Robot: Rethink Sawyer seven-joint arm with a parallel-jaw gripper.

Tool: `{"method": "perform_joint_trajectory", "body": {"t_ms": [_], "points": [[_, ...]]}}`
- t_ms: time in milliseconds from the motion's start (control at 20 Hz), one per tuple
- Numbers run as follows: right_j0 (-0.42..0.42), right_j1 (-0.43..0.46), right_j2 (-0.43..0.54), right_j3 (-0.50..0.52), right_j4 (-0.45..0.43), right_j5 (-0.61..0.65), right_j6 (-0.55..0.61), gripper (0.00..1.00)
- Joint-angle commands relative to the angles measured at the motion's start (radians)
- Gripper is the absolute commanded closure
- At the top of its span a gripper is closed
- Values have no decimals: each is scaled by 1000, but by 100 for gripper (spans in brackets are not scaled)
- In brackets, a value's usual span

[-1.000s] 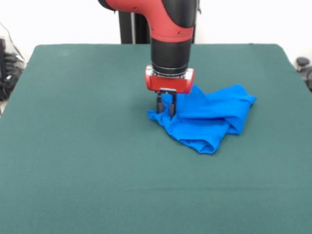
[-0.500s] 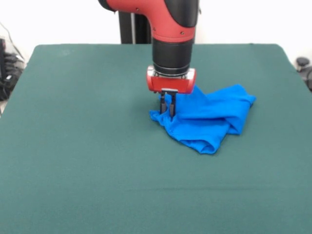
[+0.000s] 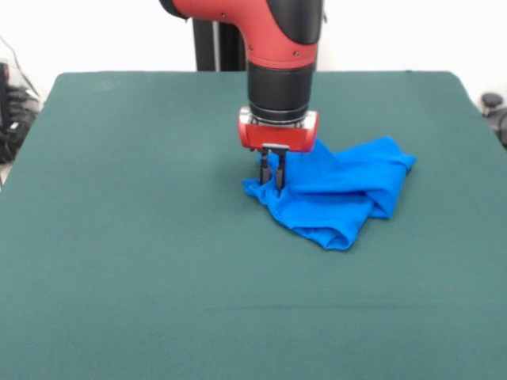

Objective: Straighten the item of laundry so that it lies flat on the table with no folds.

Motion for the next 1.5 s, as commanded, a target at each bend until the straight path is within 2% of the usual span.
{"method": "perform_joint_trajectory", "body": {"t_ms": [50,300,600,850,1500], "points": [[20,75,146,-69,-4,-18,139,100],[13,65,152,-63,-3,-7,137,100],[22,-71,130,-11,9,125,125,100],[12,-130,134,21,6,175,117,100],[-12,-142,155,28,-4,190,103,100]]}}
